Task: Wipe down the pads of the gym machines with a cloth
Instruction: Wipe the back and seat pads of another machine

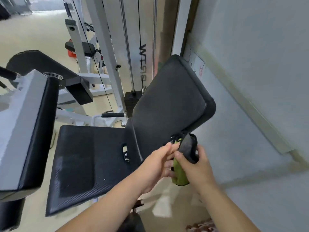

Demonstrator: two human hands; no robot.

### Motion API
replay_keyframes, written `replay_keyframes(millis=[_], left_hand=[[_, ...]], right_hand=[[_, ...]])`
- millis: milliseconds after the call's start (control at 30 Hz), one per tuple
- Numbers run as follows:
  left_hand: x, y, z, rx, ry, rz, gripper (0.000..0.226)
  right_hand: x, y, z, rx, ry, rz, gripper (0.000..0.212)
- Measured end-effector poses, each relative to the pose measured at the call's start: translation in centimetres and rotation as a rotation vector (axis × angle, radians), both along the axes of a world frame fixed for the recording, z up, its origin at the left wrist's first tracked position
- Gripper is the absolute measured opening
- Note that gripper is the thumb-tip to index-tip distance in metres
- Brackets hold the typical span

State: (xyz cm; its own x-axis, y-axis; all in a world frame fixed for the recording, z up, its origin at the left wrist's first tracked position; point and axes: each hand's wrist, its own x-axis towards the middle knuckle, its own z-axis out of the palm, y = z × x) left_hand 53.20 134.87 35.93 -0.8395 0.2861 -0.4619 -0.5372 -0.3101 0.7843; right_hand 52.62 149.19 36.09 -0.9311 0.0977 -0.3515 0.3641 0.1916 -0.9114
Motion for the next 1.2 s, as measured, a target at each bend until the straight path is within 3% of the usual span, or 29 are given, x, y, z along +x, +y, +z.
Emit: replay_keyframes(millis=[67, 133, 200, 267, 367, 500, 567, 633, 700, 767, 867, 1000, 1067, 1133, 1200], left_hand=[[-1.4, -0.1, 0.2, -0.314, 0.144, -0.04, 0.03], [-3.4, -0.5, -0.5, -0.637, 0.303, 0.116, 0.026], [-5.4, -1.7, -1.7, -0.853, 0.417, 0.216, 0.025], [-6.9, -2.8, -2.8, -0.993, 0.483, 0.124, 0.03], [-8.0, -3.9, -4.3, -1.004, 0.466, 0.029, 0.039], [-7.6, -6.4, -7.2, -0.989, 0.357, 0.024, 0.045], [-6.8, -8.1, -8.9, -0.992, 0.317, -0.001, 0.046], [-5.8, -9.7, -10.9, -0.998, 0.278, -0.023, 0.045], [-5.5, -11.1, -12.6, -1.007, 0.258, -0.021, 0.043], [-5.6, -12.0, -13.3, -0.997, 0.275, -0.034, 0.04], [-6.0, -13.0, -14.3, -1.045, 0.318, -0.042, 0.036], [-6.9, -11.9, -13.5, -0.98, 0.278, -0.099, 0.043], [-7.5, -10.9, -12.4, -0.945, 0.311, -0.124, 0.044], [-7.7, -10.1, -12.0, -0.913, 0.366, -0.14, 0.045], [-7.5, -10.1, -12.1, -0.919, 0.374, -0.132, 0.048]], right_hand=[[0.9, 0.5, 0.3, 0.009, 0.031, -0.198, 0.025], [0.7, 0.4, 1.2, 0.006, 0.104, -0.419, 0.02], [-1.0, -0.3, 2.4, -0.055, 0.232, -0.606, 0.024], [-3.8, -1.9, 3.1, -0.065, 0.393, -0.69, 0.04], [-7.5, -5.1, 1.4, 0.059, 0.526, -0.818, 0.066], [-8.0, -9.2, -6.1, 0.034, 0.509, -0.894, 0.061], [-6.4, -11.7, -9.7, -0.08, 0.365, -0.87, 0.067], [-4.6, -14.8, -12.9, -0.224, 0.052, -0.912, 0.071], [-3.8, -16.9, -15.6, -0.403, -0.193, -1.022, 0.063], [-4.0, -16.9, -16.2, -0.544, -0.284, -1.054, 0.046], [-4.6, -14.9, -13.2, -0.556, -0.185, -1.033, 0.027], [-6.8, -9.5, -6.1, -0.207, 0.229, -1.02, 0.03], [-7.5, -9.1, -5.5, -0.07, 0.342, -1.011, 0.029], [-7.0, -10.5, -7.8, -0.015, 0.296, -1.039, 0.036], [-5.9, -13.2, -11.8, -0.136, 0.11, -1.07, 0.053]])
